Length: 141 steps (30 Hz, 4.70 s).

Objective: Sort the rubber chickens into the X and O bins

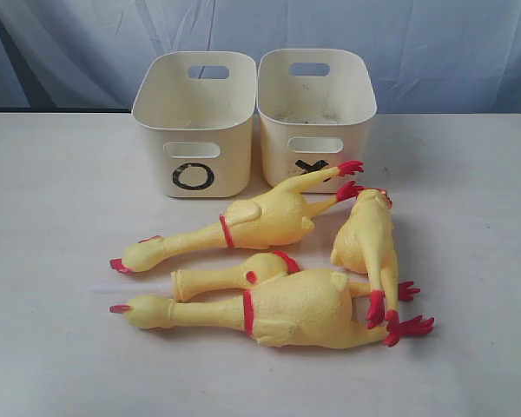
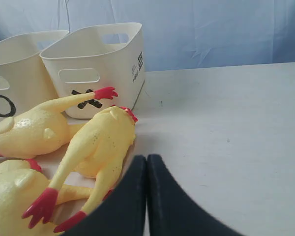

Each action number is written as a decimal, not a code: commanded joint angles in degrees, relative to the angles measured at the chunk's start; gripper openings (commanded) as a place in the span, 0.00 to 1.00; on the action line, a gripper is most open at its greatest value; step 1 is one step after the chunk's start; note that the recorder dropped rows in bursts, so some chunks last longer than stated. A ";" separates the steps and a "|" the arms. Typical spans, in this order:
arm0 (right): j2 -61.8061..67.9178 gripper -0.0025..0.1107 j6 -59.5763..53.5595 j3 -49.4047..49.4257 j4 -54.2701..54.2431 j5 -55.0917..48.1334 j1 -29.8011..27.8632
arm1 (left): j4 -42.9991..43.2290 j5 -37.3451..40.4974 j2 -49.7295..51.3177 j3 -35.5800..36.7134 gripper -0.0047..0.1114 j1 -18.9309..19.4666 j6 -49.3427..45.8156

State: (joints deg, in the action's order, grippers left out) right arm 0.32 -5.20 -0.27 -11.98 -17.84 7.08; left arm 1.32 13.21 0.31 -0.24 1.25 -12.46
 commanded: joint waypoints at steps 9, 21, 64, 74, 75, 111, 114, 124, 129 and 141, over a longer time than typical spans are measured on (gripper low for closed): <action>-0.32 0.02 -0.13 0.27 0.01 0.35 -0.25 | 0.05 0.06 -0.31 0.24 0.04 0.32 0.20; -0.32 0.02 -0.13 0.27 0.01 0.35 -0.25 | 0.05 0.06 -0.31 0.24 0.04 0.32 0.20; -0.32 0.02 1.37 0.27 -26.85 17.40 -0.25 | 0.05 0.06 -0.31 0.24 0.04 0.32 0.20; 3.28 0.02 0.77 -10.22 -23.95 -0.80 -0.25 | 0.05 0.06 -0.31 0.24 0.04 0.32 0.20; 4.69 0.02 0.46 -11.38 -23.87 -2.09 -0.25 | 0.05 0.06 -0.31 0.24 0.04 0.32 0.20; 69.37 0.20 -35.66 -35.54 -41.22 -21.65 -0.25 | -0.18 0.06 -0.31 0.24 0.04 0.32 0.20; 72.82 0.39 -37.23 -35.54 -44.07 -19.73 -0.25 | -0.18 0.06 -0.31 0.24 0.04 0.32 0.20; 82.72 0.57 -40.84 -35.54 -49.13 -17.45 -0.25 | -0.18 0.06 -0.31 0.24 0.04 0.32 0.20; 86.57 0.57 -45.55 -35.54 -55.45 -17.52 -0.25 | -0.18 0.06 -0.31 0.24 0.04 0.32 0.20; 92.89 0.57 -50.73 -35.54 -63.02 -11.61 5.34 | -0.18 0.06 -0.31 0.24 0.04 0.32 0.20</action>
State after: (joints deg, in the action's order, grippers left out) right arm 92.25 -55.11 -35.47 -74.11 -32.61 11.31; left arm 1.32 13.21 0.31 -0.24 1.25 -12.46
